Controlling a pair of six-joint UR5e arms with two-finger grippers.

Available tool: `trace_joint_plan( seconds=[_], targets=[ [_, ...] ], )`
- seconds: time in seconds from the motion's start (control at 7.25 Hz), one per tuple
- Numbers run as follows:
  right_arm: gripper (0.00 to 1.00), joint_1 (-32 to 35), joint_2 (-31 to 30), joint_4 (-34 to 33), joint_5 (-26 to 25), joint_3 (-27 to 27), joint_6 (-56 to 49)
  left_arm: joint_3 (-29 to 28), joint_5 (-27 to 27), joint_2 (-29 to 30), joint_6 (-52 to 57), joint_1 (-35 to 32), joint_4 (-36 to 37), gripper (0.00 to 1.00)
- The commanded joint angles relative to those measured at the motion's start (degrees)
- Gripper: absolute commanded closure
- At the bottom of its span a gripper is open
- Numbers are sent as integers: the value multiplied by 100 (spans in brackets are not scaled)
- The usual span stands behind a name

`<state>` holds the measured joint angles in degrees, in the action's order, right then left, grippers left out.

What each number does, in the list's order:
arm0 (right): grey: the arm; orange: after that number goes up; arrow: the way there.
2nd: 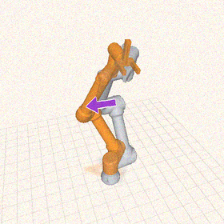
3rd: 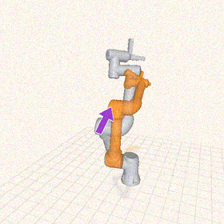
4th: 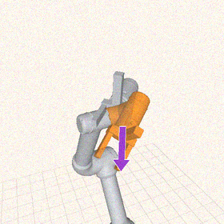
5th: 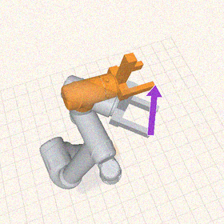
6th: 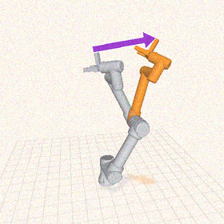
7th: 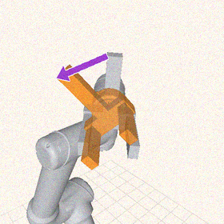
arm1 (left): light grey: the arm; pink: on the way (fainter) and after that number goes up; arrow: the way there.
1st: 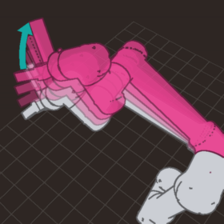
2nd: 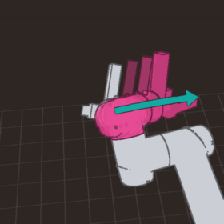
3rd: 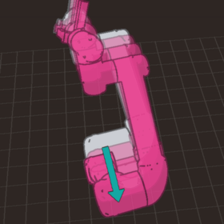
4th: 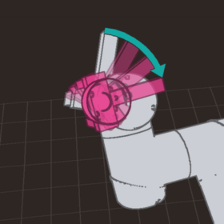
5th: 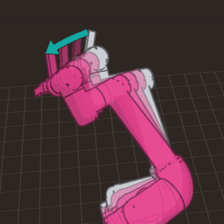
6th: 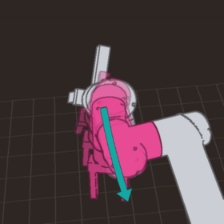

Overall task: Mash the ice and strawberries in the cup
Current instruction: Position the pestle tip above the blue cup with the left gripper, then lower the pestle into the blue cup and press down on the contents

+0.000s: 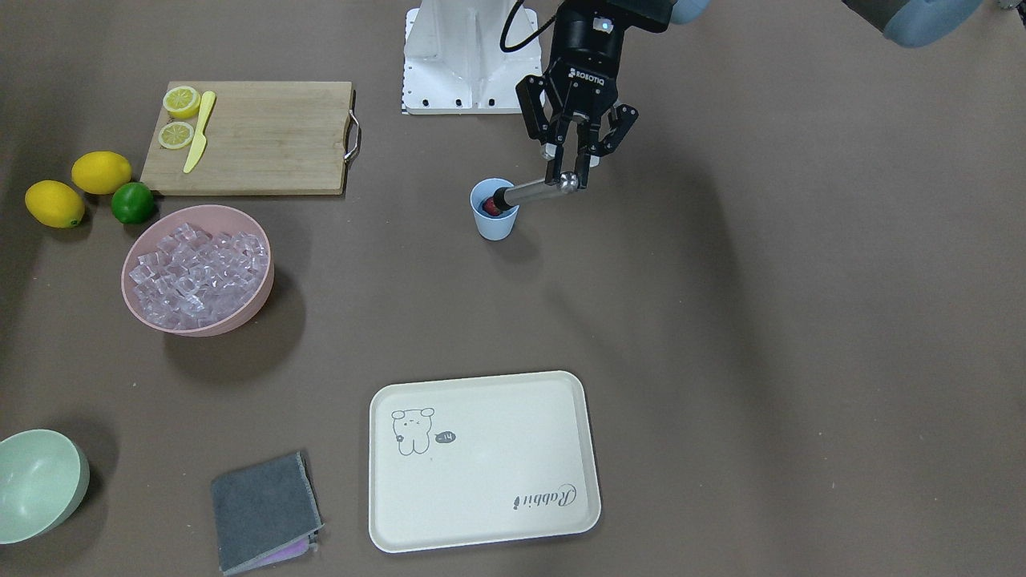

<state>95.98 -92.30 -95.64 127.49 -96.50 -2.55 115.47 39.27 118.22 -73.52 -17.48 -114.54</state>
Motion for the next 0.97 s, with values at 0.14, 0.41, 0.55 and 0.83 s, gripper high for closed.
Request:
trace_joint_plan(
  seconds=[0.14,0.41,0.55,0.83],
  targets=[
    [0,0,-16,2,4,8,0,-183,-1059,-9,13,708,1,100],
    [0,0,-16,-7,13,34,0,-410,-1376,-45,4,929,-16,100],
    [0,0,-16,2,39,95,0,-455,-1421,-10,-13,1035,-42,100],
    [0,0,-16,2,39,105,0,-639,-1536,43,-31,1141,-78,100]
  ],
)
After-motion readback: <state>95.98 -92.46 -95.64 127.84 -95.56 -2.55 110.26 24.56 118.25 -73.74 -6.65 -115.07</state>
